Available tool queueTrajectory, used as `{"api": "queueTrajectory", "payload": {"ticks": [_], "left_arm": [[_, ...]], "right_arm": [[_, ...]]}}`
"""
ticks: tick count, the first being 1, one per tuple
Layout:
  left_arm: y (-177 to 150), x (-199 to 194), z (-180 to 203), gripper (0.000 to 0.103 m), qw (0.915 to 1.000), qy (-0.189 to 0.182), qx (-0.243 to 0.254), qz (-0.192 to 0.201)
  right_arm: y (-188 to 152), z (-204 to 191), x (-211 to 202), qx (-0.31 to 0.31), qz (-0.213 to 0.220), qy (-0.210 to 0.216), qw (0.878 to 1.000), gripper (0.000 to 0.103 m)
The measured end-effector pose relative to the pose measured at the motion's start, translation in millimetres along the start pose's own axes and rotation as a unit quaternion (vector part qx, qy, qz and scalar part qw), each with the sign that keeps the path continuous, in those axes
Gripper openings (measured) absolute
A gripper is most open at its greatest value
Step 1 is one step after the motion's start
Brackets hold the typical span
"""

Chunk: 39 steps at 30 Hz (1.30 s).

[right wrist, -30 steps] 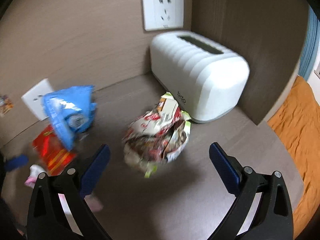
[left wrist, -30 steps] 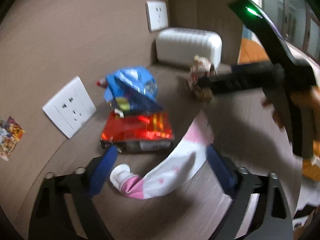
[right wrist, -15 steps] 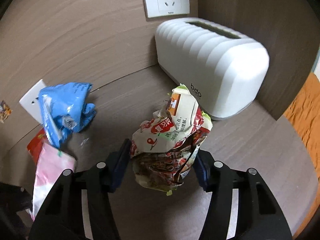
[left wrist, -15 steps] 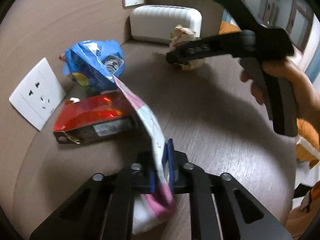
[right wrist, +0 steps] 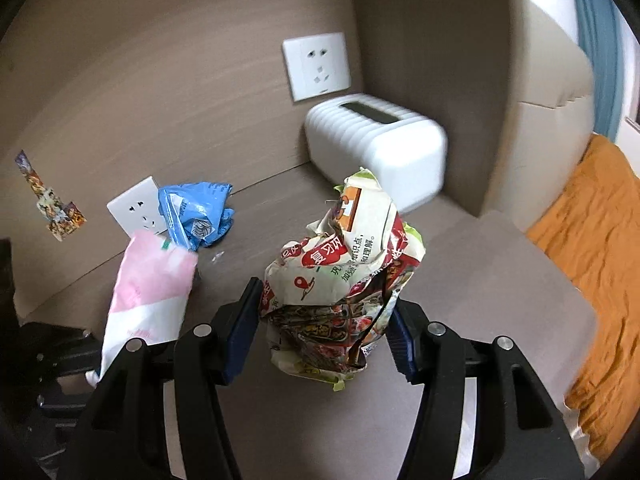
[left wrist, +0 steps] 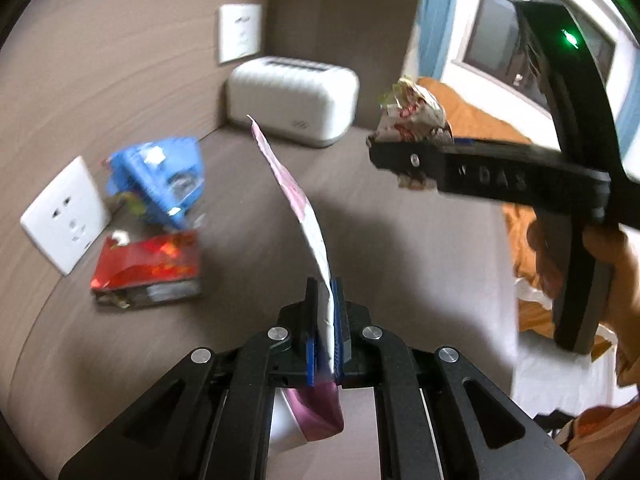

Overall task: Collect trash
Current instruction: 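Carry the wrapper and crumpled bag over the white bin and open both tools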

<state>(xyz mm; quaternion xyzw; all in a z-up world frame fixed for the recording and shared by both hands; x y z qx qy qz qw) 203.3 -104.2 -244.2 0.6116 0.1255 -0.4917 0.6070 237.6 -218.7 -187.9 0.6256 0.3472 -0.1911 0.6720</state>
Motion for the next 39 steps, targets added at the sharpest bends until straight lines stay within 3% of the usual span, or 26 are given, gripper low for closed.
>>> {"api": "queueTrajectory", "payload": {"ticks": [3,11,15,22,25,31,39], "left_arm": [[1,0,23,0.006,0.9998,0.004,0.021,0.004],[-16,13,115,0.006,0.9952,-0.057,0.076,-0.023],[-26,21,169,0.006,0.9908,-0.074,0.108,-0.034],[-62,50,261,0.006,0.9786,-0.103,0.164,-0.069],[-89,64,299,0.006,0.9705,-0.12,0.188,-0.09],[-148,121,349,0.006,0.9533,-0.15,0.222,-0.14],[-241,228,352,0.006,0.93,-0.163,0.242,-0.224]], "right_arm": [[-12,13,-19,0.011,0.005,-0.023,1.0,0.058],[-70,68,-88,0.057,-0.007,-0.094,0.994,0.058],[-123,100,-127,0.085,-0.026,-0.129,0.988,0.058],[-219,139,-172,0.11,-0.064,-0.146,0.981,0.058],[-265,150,-174,0.128,-0.088,-0.112,0.981,0.058],[-349,177,-156,0.136,-0.129,-0.096,0.977,0.058],[-442,191,-82,0.128,-0.183,-0.058,0.973,0.058]]}}
Point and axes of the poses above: each gripper's, at about its wrist camera, not at the fingertips, and x roughly the way its jaws point, z to its right, y to its top, the point moved 10 cm from there along x, roughly the way its jaws point, and after that the axes turned 10 degrees about -x, right-handed, at the moved point
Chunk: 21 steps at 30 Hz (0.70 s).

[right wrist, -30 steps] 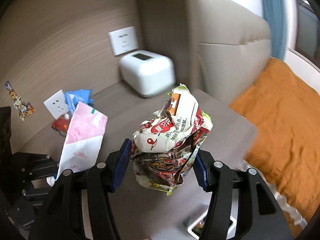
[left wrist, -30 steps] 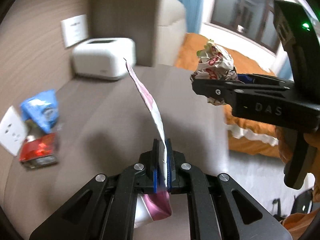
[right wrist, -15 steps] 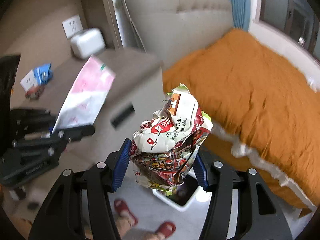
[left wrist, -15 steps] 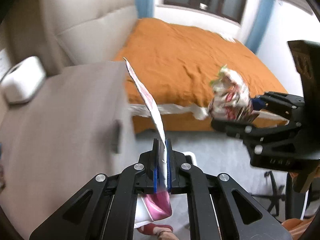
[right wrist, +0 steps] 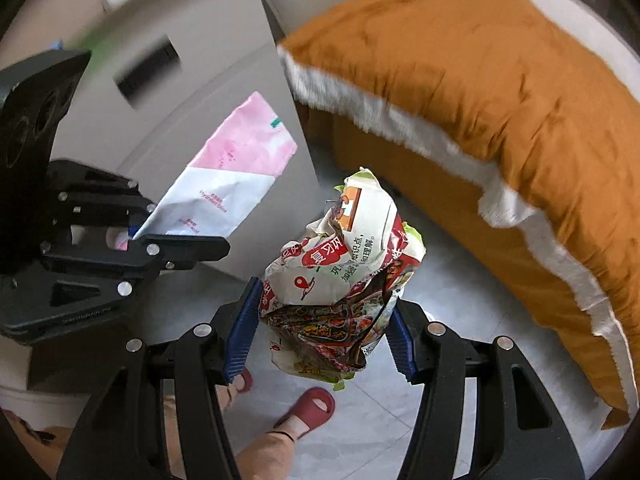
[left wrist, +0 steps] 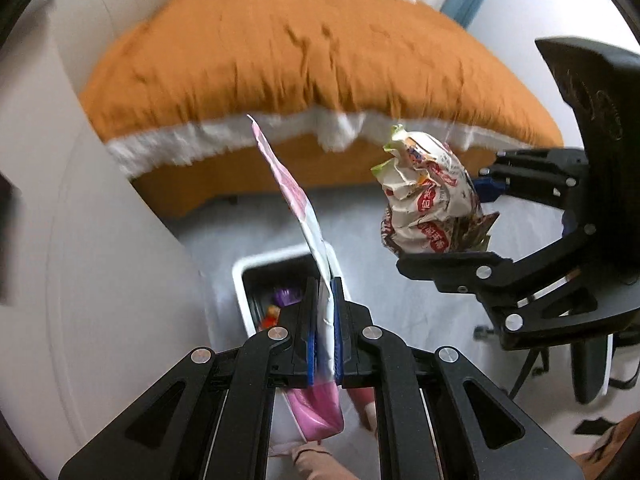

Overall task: Collect trash
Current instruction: 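Carry the wrapper and crumpled bag over the white bin and open both tools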

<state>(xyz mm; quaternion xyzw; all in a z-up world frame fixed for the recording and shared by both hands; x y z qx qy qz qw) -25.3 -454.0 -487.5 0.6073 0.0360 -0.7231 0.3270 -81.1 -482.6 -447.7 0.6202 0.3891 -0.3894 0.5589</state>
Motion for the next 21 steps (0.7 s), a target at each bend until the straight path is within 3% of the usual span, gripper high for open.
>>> {"api": "queueTrajectory", "payload": {"ticks": [7,12,14,15,16,17,19,21], "left_arm": [[-29,107,-29,0.006,0.9983,-0.009,0.007,-0.058],[-49,160,-52,0.006,0.9961,-0.009,0.017,-0.086],[-59,178,-58,0.008,0.9943,-0.01,0.016,-0.105],[-67,192,-61,0.01,0.9922,-0.013,0.012,-0.123],[-72,203,-65,0.032,0.991,-0.014,0.007,-0.133],[-75,209,-69,0.071,0.9907,-0.012,0.001,-0.135],[-78,220,-86,0.095,0.9921,0.028,-0.006,-0.122],[-78,220,-92,0.098,0.9923,0.024,-0.017,-0.12]], "right_arm": [[-42,8,107,0.002,-0.046,0.035,0.998,0.058],[-61,9,162,-0.009,-0.066,0.037,0.997,0.058],[-68,8,179,-0.019,-0.076,0.037,0.996,0.063],[-71,9,187,-0.024,-0.081,0.036,0.996,0.079],[-74,11,193,-0.027,-0.084,0.033,0.996,0.098],[-76,11,197,-0.029,-0.084,0.034,0.995,0.099],[-85,10,203,-0.039,-0.099,0.034,0.994,0.099],[-91,11,203,-0.048,-0.106,0.03,0.993,0.099]]}}
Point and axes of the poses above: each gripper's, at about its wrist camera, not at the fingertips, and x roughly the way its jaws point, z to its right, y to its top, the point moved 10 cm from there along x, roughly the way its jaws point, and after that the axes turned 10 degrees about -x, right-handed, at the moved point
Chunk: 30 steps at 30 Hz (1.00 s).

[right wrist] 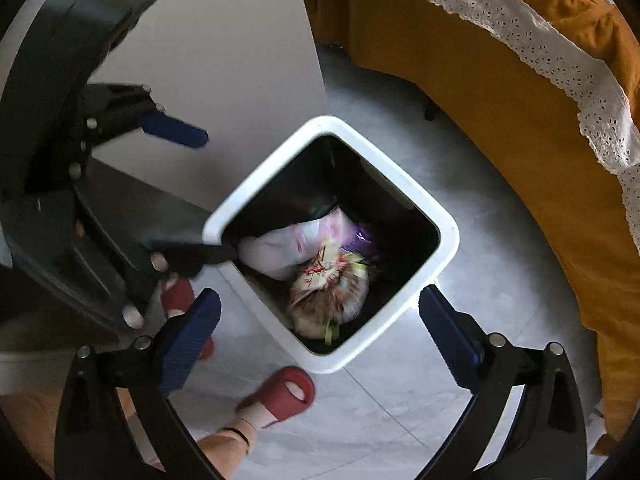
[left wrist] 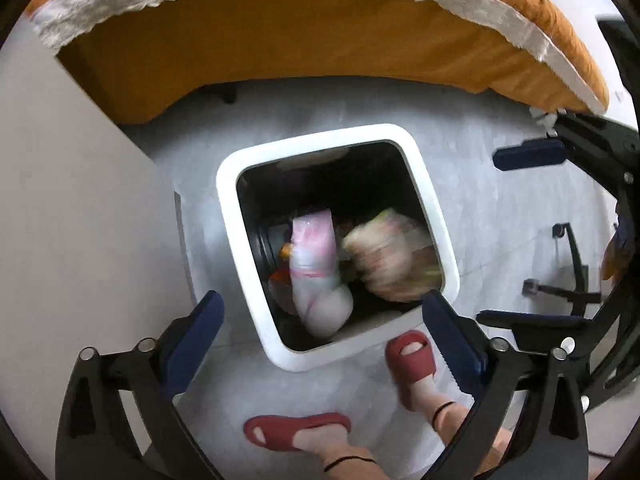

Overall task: Collect trash
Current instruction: 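Carry the wrapper and crumpled bag over the white bin and open both tools, then move both open tools back toward the desk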

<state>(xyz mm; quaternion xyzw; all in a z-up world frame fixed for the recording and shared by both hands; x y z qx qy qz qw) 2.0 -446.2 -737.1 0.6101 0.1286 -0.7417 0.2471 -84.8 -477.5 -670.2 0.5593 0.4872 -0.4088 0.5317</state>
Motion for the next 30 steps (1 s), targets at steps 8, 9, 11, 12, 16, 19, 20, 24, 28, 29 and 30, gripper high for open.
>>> {"api": "queueTrajectory", "payload": {"ticks": [8,9,11,12,16,19,20,24,28,29,30], "left_arm": [[0,-26,4,0.098,0.9999,-0.002,0.004,0.012],[1,-31,5,0.098,0.9999,-0.002,0.005,0.015],[-1,-41,8,0.098,0.9998,-0.004,0.006,0.021],[0,-48,10,0.098,0.9997,-0.004,0.006,0.025],[3,-83,19,0.098,0.9991,-0.003,0.006,0.043],[7,-112,22,0.098,0.998,0.002,0.004,0.063],[9,-127,24,0.098,0.9974,0.003,0.001,0.072],[15,-175,34,0.098,0.9944,0.003,-0.003,0.106],[22,-224,45,0.098,0.9903,0.018,0.009,0.137],[23,-235,46,0.098,0.9893,0.021,0.011,0.144],[25,-250,48,0.098,0.9877,0.024,0.01,0.154]], "right_arm": [[5,-6,-22,-0.019,0.004,-0.013,1.0,0.099],[7,-8,-29,-0.022,0.007,-0.014,1.0,0.099],[10,-12,-38,-0.028,0.008,-0.014,0.999,0.099],[11,-14,-43,-0.032,0.008,-0.016,0.999,0.099],[16,-19,-70,-0.044,0.013,-0.027,0.999,0.099],[19,-19,-96,-0.043,0.02,-0.039,0.998,0.099],[21,-19,-106,-0.041,0.024,-0.041,0.998,0.099],[28,-22,-152,-0.029,0.048,-0.051,0.997,0.099],[38,-28,-202,-0.018,0.077,-0.063,0.995,0.099],[41,-29,-215,-0.014,0.085,-0.066,0.994,0.099],[45,-29,-223,-0.012,0.09,-0.067,0.994,0.099]]}}
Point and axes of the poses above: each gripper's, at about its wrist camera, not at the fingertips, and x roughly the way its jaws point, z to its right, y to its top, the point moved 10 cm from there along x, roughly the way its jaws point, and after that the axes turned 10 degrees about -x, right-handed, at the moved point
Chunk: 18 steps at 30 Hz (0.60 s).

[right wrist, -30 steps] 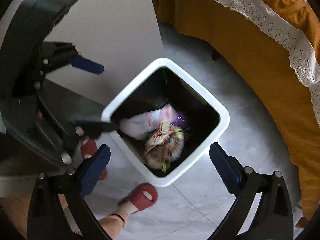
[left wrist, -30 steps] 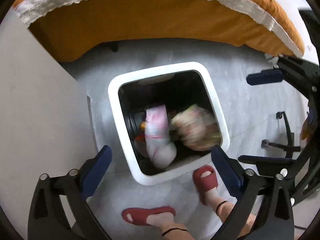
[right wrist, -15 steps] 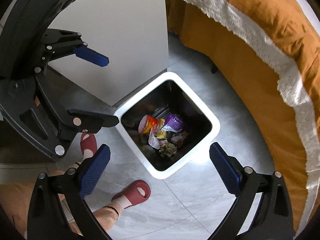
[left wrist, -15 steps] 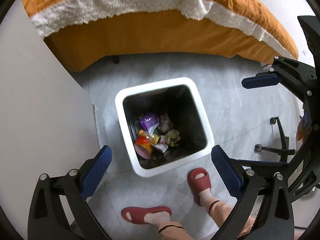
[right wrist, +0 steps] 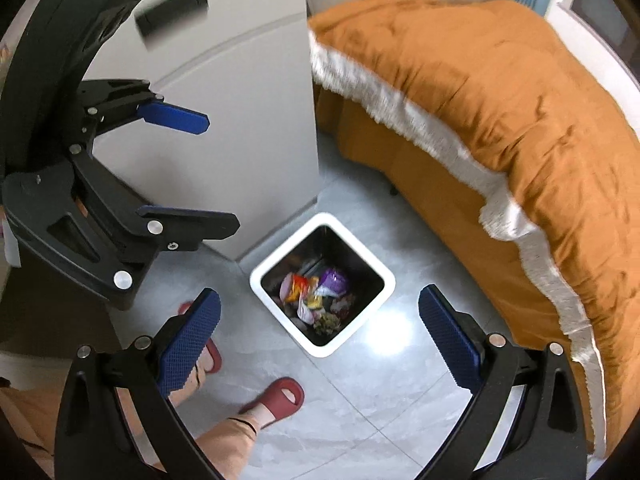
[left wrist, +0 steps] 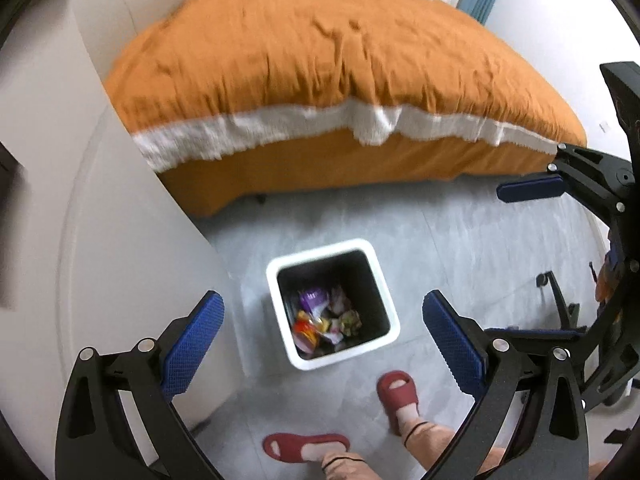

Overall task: Collect trash
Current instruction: 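Move both open tools back toward the desk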

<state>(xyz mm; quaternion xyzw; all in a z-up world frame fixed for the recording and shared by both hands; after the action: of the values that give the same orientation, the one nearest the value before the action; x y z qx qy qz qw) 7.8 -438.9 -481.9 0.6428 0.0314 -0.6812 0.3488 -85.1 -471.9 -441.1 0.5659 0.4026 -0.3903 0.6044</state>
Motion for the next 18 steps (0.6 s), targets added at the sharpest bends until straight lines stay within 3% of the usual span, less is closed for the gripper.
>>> {"api": "queueTrajectory", "payload": {"ticks": [11,18], "left_arm": [[52,-144,-9,0.098,0.9938,0.018,-0.041,0.102],[64,-235,-69,0.098,0.9765,0.081,-0.089,0.179]], "right_arm": [[84,-6,-117,0.002,0.105,-0.024,0.994,0.099],[163,-38,-150,-0.031,0.174,-0.015,0.984,0.099]]}}
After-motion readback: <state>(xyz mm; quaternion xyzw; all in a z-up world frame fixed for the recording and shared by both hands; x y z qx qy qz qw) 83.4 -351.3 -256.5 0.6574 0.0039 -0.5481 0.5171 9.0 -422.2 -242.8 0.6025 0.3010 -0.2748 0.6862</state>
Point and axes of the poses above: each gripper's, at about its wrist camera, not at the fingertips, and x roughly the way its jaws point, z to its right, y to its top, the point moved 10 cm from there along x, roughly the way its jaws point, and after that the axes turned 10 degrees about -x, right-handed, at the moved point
